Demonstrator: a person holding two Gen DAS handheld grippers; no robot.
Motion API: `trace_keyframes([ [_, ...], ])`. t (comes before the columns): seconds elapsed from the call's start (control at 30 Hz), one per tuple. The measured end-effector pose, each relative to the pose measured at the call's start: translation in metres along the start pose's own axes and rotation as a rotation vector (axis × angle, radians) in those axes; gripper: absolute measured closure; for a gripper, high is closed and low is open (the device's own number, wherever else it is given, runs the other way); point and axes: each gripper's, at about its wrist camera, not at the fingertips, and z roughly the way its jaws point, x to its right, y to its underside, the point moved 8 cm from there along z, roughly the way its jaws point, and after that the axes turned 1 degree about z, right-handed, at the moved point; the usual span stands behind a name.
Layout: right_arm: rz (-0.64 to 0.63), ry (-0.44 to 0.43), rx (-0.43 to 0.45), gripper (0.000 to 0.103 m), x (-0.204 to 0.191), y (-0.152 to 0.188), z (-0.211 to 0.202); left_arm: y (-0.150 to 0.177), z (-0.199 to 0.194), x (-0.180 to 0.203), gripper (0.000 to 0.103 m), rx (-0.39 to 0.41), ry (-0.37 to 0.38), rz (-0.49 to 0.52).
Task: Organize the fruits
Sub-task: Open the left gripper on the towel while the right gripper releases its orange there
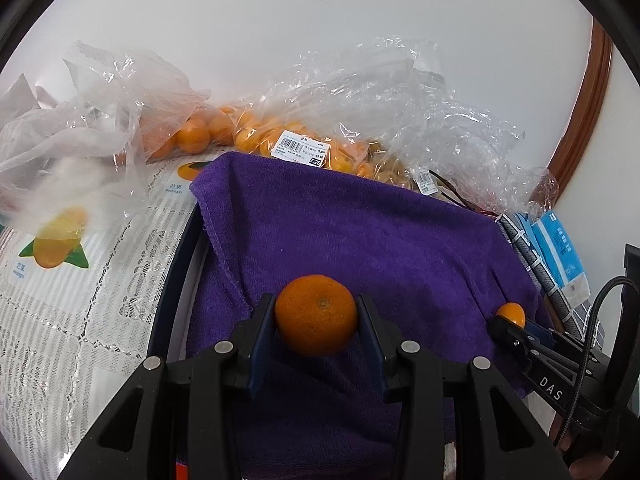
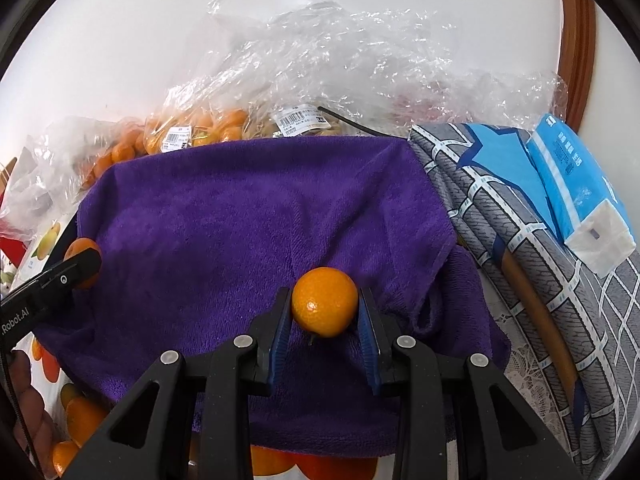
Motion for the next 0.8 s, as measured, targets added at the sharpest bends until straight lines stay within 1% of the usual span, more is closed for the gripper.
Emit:
trace_keyframes([
  [0.03, 0.001, 0.001, 0.000, 0.070, 0.000, 0.000, -0.001, 0.000, 0.000, 0.000, 0.064, 0.000, 0.000, 0.001],
  [0.13, -0.001, 0.002, 0.009, 0.064, -0.001, -0.001, -0.003, -0.001, -0.001, 0.000, 0.064, 0.002, 0.006, 0.000],
  [0.2, -0.004, 0.002, 0.022, 0.056, -0.002, -0.002, -0.007, -0.001, -0.001, 0.000, 0.064, 0.002, 0.010, -0.001],
  [0.3, -0.009, 0.004, 0.044, 0.048, -0.003, -0.004, -0.011, -0.001, -0.001, 0.000, 0.064, -0.001, 0.013, -0.001],
  [0.33, -0.011, 0.009, 0.049, 0.047, -0.002, -0.005, -0.013, -0.001, -0.001, 0.000, 0.064, 0.003, 0.015, -0.001],
  [0.47, -0.006, 0.042, 0.064, 0.046, 0.002, -0.006, -0.017, -0.002, -0.007, 0.003, 0.058, 0.027, 0.022, 0.014],
  [0.63, -0.009, 0.050, 0.129, 0.046, 0.002, -0.009, -0.031, -0.005, -0.013, 0.010, 0.058, 0.058, 0.036, 0.039],
  [0.8, -0.049, 0.086, 0.155, 0.046, -0.001, -0.011, -0.043, -0.009, -0.023, 0.010, 0.058, 0.103, 0.044, 0.032],
])
